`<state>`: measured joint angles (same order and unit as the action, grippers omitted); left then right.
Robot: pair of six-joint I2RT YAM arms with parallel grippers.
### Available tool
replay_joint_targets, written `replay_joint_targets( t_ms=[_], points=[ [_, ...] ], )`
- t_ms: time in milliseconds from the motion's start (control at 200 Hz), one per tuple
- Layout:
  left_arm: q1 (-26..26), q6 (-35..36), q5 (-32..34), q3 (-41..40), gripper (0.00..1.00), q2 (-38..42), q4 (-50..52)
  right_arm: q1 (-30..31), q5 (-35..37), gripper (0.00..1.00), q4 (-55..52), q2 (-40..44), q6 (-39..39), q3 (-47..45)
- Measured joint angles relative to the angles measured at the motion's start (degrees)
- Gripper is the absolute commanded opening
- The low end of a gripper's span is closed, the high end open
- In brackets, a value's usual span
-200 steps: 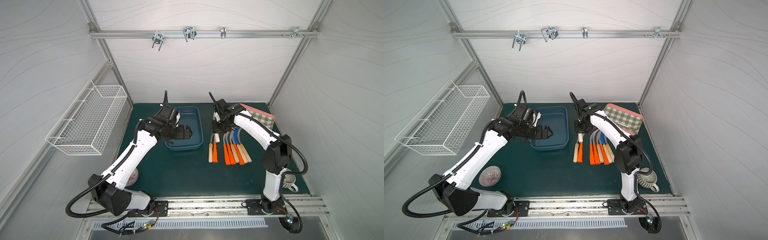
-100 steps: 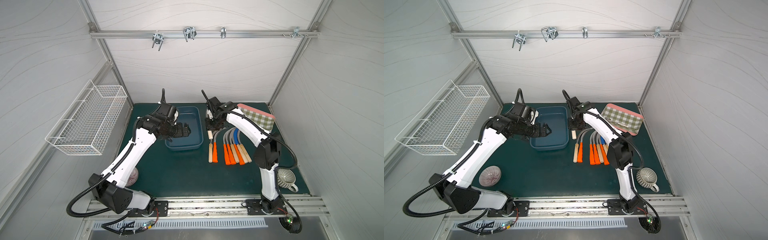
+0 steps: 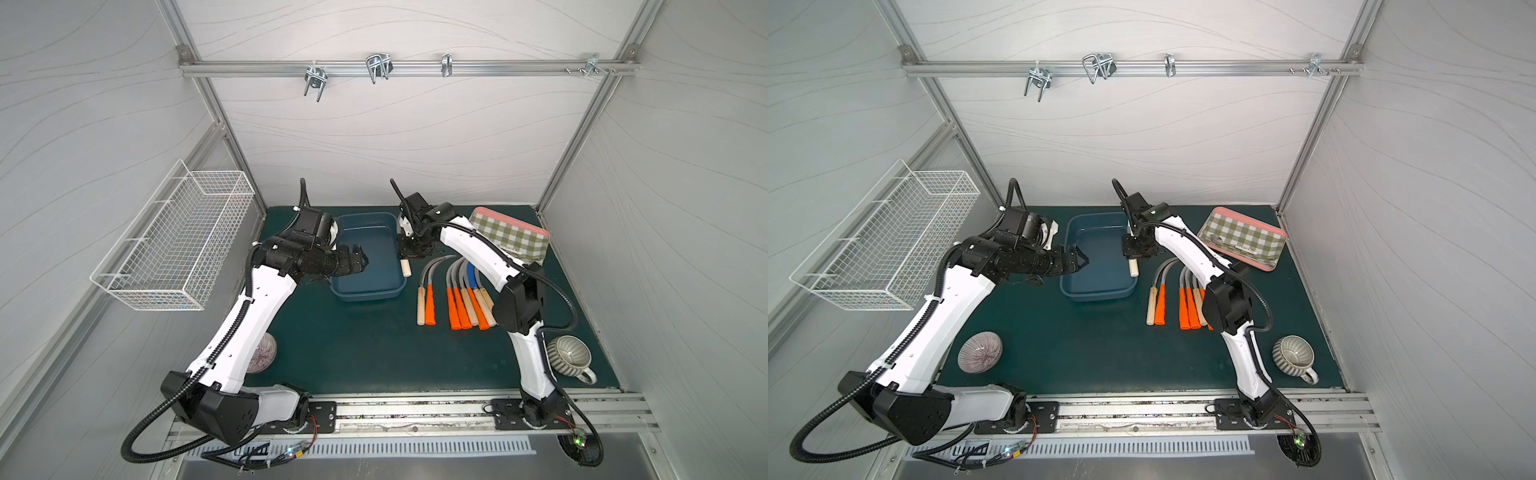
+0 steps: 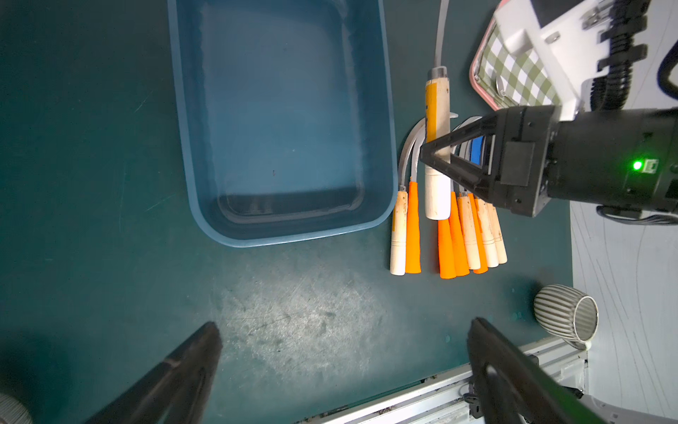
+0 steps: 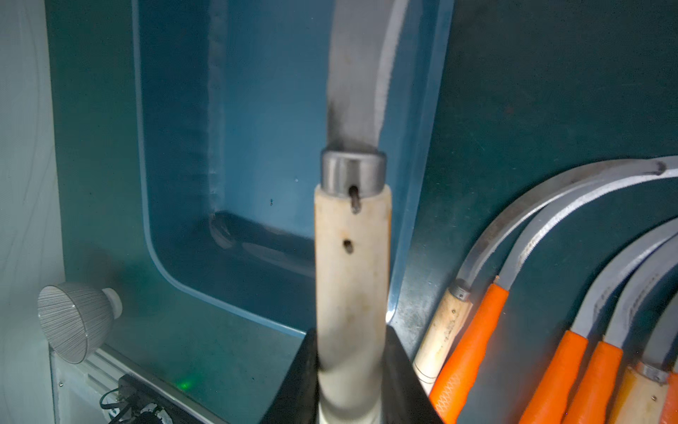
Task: Put small sickles into storage boxes
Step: Place the sickle in the storage box.
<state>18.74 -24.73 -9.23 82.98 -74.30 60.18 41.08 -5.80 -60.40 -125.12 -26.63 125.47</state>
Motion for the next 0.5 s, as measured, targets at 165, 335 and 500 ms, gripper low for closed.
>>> replay_joint_targets(
  t_ms=[165, 335, 500],
  points=[
    [0.0, -0.66, -0.44, -2.16, 0.99, 0.79, 0.0, 1.11, -1.22, 0.0, 1.77, -1.57, -0.15, 0.37],
    [-0.24, -0.94, -0.48, -3.23, 0.99, 1.66, 0.02, 2.49, -2.25, 0.0, 3.34, -4.09, -0.59, 1.99],
    [-0.42, -0.96, -0.52, -4.52, 0.99, 2.95, 0.09, 3.41, -2.51, 0.0, 4.7, -7.26, -0.57, 4.46]
  ],
)
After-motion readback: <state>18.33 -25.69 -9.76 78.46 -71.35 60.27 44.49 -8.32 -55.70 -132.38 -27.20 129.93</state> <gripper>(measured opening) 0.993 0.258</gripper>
